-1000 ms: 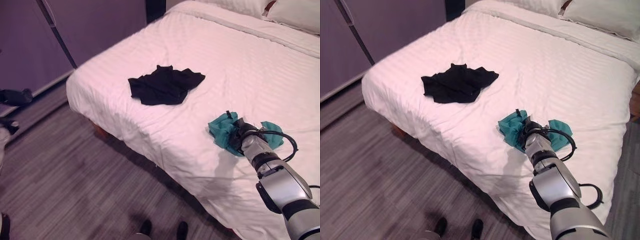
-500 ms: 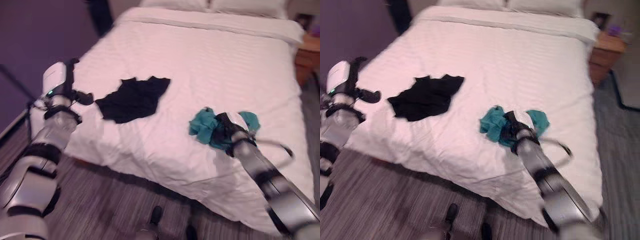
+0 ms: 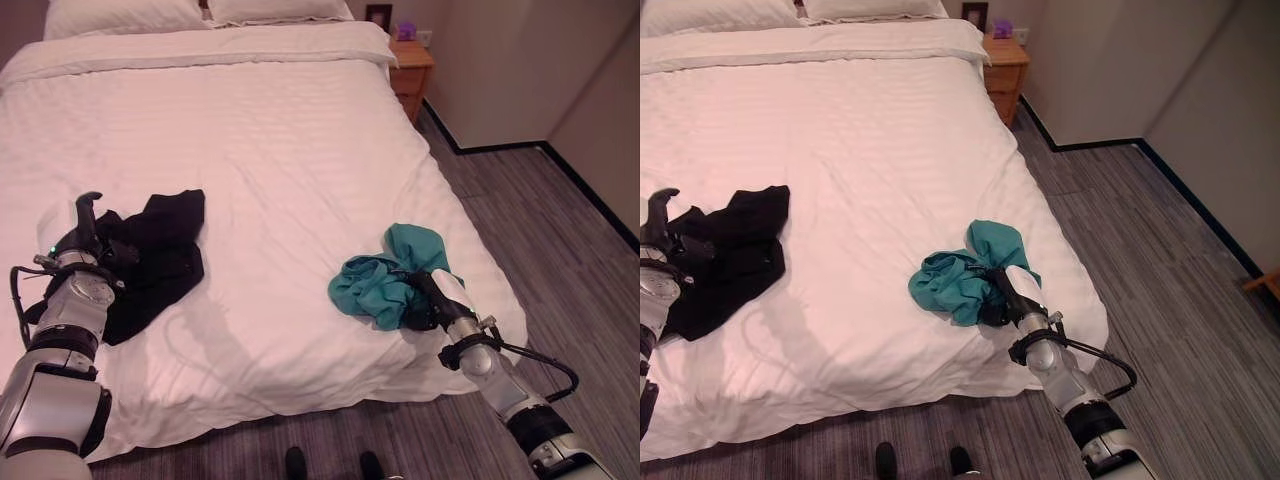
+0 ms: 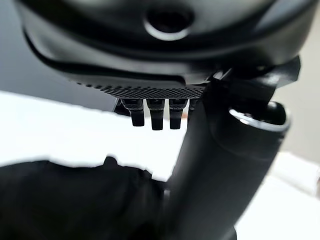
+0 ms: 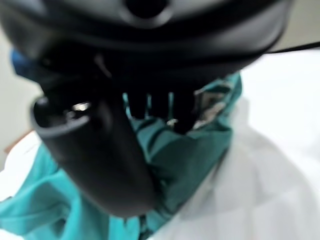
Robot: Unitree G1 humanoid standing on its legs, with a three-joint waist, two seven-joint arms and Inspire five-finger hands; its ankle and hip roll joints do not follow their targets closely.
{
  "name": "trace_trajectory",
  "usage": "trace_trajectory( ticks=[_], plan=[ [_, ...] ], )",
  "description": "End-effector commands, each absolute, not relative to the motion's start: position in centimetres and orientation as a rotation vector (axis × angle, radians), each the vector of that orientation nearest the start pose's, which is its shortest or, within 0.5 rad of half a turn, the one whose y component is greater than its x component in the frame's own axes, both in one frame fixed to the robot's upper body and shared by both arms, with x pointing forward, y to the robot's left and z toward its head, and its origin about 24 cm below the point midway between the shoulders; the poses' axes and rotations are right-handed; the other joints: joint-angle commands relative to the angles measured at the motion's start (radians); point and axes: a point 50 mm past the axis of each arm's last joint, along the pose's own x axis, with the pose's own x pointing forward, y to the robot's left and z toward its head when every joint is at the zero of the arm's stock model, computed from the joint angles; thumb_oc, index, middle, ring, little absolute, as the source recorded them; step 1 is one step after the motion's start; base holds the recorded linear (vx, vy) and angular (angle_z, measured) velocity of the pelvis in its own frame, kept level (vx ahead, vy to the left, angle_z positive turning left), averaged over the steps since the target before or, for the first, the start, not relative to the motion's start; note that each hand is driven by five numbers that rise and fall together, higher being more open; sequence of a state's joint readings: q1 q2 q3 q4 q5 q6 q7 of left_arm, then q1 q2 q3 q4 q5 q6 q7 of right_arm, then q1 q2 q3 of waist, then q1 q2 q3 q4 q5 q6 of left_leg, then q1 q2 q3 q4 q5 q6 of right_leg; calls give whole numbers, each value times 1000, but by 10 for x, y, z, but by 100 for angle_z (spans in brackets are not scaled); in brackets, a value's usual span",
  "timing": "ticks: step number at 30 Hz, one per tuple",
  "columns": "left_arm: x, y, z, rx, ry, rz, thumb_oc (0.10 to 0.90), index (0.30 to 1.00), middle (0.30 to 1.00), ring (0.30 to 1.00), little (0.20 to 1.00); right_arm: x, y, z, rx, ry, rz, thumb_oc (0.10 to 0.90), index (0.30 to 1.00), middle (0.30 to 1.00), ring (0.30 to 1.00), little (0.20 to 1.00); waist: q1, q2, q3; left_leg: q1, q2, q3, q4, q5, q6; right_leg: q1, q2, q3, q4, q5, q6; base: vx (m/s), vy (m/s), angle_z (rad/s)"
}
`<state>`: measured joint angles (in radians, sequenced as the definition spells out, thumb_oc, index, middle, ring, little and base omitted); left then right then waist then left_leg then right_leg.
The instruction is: Pick up bed clothes into laundry basket.
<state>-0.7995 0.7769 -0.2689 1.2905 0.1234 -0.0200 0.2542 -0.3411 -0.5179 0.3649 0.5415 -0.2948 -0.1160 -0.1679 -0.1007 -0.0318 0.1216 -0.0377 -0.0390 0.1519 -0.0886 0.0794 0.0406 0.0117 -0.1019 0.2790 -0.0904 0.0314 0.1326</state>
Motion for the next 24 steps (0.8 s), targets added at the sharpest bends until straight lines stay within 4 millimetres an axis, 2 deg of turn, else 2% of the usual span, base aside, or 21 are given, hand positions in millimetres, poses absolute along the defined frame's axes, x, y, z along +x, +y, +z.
trace_trajectory(
  ticks=[1, 3, 4, 5, 6, 7, 8, 9, 10, 13, 14, 15, 16, 17, 19, 20, 21, 22, 23, 24],
  plan=[
    [312, 404, 114, 934, 505, 644, 800, 900, 900, 900, 900, 268, -276, -13, -1049, 364, 54, 400, 300, 300, 300, 300, -2, 31, -110, -48, 103, -97, 1, -28, -101, -19, 11, 0, 3, -50, 51, 29, 3, -18],
    [302, 404, 93, 929, 618, 620, 800, 900, 900, 900, 900, 260, -285, -19, -1024, 408, 23, 400, 300, 300, 300, 300, -15, 19, -110, -45, 109, -94, 1, -36, -101, -24, 15, -6, 3, -52, 49, 17, 1, -4],
    [302, 404, 92, 929, 619, 619, 800, 900, 900, 900, 900, 259, -285, -20, -1024, 409, 24, 400, 300, 300, 300, 300, -15, 20, -111, -45, 109, -95, 1, -36, -101, -24, 16, -6, 3, -53, 49, 26, -18, 7],
    [290, 407, 75, 941, 700, 615, 800, 900, 900, 900, 900, 254, -290, -23, -994, 434, -6, 400, 300, 300, 300, 300, -24, 10, -109, -44, 114, -92, 1, -40, -102, -27, 19, -10, 3, -53, 47, 17, -32, 5],
    [283, 408, 67, 940, 736, 619, 718, 778, 778, 778, 778, 252, -292, -24, -978, 441, -18, 400, 300, 300, 300, 300, -28, 7, -108, -44, 116, -93, 1, -40, -103, -30, 22, -10, 3, -52, 45, 15, -38, 5],
    [278, 408, 59, 946, 770, 606, 535, 502, 502, 502, 502, 251, -294, -26, -965, 452, -25, 400, 300, 300, 300, 300, -32, 5, -106, -45, 117, -93, 1, -40, -103, -34, 24, -11, 3, -51, 44, -3, -20, 4],
    [278, 408, 59, 946, 770, 606, 400, 300, 300, 300, 300, 251, -294, -26, -965, 452, -25, 400, 300, 300, 300, 300, -32, 5, -106, -45, 117, -94, 1, -40, -103, -34, 24, -11, 3, -51, 44, -10, -25, 3],
    [264, 404, 34, 940, 854, 566, 400, 300, 300, 300, 300, 248, -297, -29, -932, 476, -46, 400, 300, 300, 300, 300, -39, -4, -101, -46, 122, -90, 1, -41, -104, -38, 29, -10, 3, -49, 41, 0, 0, 0],
    [255, 401, 20, 918, 895, 545, 400, 300, 300, 300, 300, 244, -299, -32, -920, 496, -48, 400, 300, 300, 300, 300, -41, -6, -104, -44, 125, -86, 1, -43, -106, -38, 30, -10, 3, -49, 40, 0, 0, 0],
    [258, 391, 12, 902, 873, 528, 400, 300, 300, 300, 300, 234, -303, -39, -914, 538, -53, 400, 300, 300, 300, 300, -42, -8, -102, -41, 128, -85, 1, -44, -107, -36, 32, -15, 3, -48, 36, -2, -22, 2],
    [278, 373, 16, 899, 781, 512, 400, 300, 300, 300, 300, 229, -307, -42, -905, 557, -67, 400, 300, 300, 300, 300, -36, -6, -96, -40, 129, -93, 1, -41, -109, -31, 33, -27, 3, -49, 32, -18, -69, 7],
    [291, 365, 23, 901, 711, 508, 400, 300, 300, 300, 300, 227, -309, -43, -905, 568, -77, 400, 300, 300, 300, 300, -31, -4, -93, -40, 129, -98, 1, -38, -110, -28, 33, -34, 3, -52, 30, -19, -70, 11],
    [291, 365, 23, 902, 710, 508, 400, 300, 300, 300, 300, 227, -310, -43, -904, 568, -78, 400, 300, 300, 300, 300, -31, -3, -91, -40, 129, -100, 1, -38, -110, -26, 33, -36, 3, -52, 30, -29, -98, 22],
    [322, 350, 57, 926, 506, 520, 400, 300, 300, 300, 300, 224, -314, -43, -899, 578, -105, 400, 300, 300, 300, 300, -20, 3, -86, -42, 129, -112, 1, -31, -114, -16, 35, -52, 3, -58, 27, -36, -111, 34],
    [347, 339, 100, 919, 289, 558, 400, 300, 300, 300, 300, 223, -319, -42, -897, 579, -142, 400, 300, 300, 300, 300, -3, 10, -77, -44, 127, -137, 1, -20, -117, 1, 38, -71, 3, -68, 20, -49, -148, 48],
    [359, 332, 140, 910, 106, 592, 400, 300, 300, 300, 300, 225, -321, -39, -897, 563, -163, 400, 300, 300, 300, 300, 9, 12, -69, -41, 123, -153, 1, -18, -120, 19, 38, -84, 3, -81, 17, -138, -233, 57],
    [363, 312, 195, 887, -202, 583, 400, 300, 300, 300, 300, 232, -324, -31, -907, 526, -207, 400, 300, 300, 300, 300, 42, 25, -63, -61, 125, -182, 1, 10, -130, 35, 48, -102, 3, -91, 3, -124, -191, 56],
    [362, 313, 194, 887, -200, 585, 400, 300, 300, 300, 300, 232, -323, -31, -908, 525, -205, 400, 300, 300, 300, 300, 38, 25, -62, -60, 125, -185, 1, 11, -130, 37, 48, -105, 3, -91, 3, -175, -229, 40],
    [359, 292, 225, 837, -375, 536, 400, 300, 300, 300, 300, 253, -318, -16, -923, 466, -240, 400, 300, 300, 300, 300, 74, 35, -66, -70, 125, -205, 1, 26, -135, 49, 56, -116, 3, -104, -8, -88, -139, 55],
    [355, 287, 228, 798, -427, 523, 400, 300, 300, 300, 300, 256, -316, -13, -939, 447, -248, 400, 300, 300, 300, 300, 92, 41, -65, -76, 125, -214, 1, 34, -139, 59, 60, -121, 3, -112, -15, -150, -209, 54]
  ],
)
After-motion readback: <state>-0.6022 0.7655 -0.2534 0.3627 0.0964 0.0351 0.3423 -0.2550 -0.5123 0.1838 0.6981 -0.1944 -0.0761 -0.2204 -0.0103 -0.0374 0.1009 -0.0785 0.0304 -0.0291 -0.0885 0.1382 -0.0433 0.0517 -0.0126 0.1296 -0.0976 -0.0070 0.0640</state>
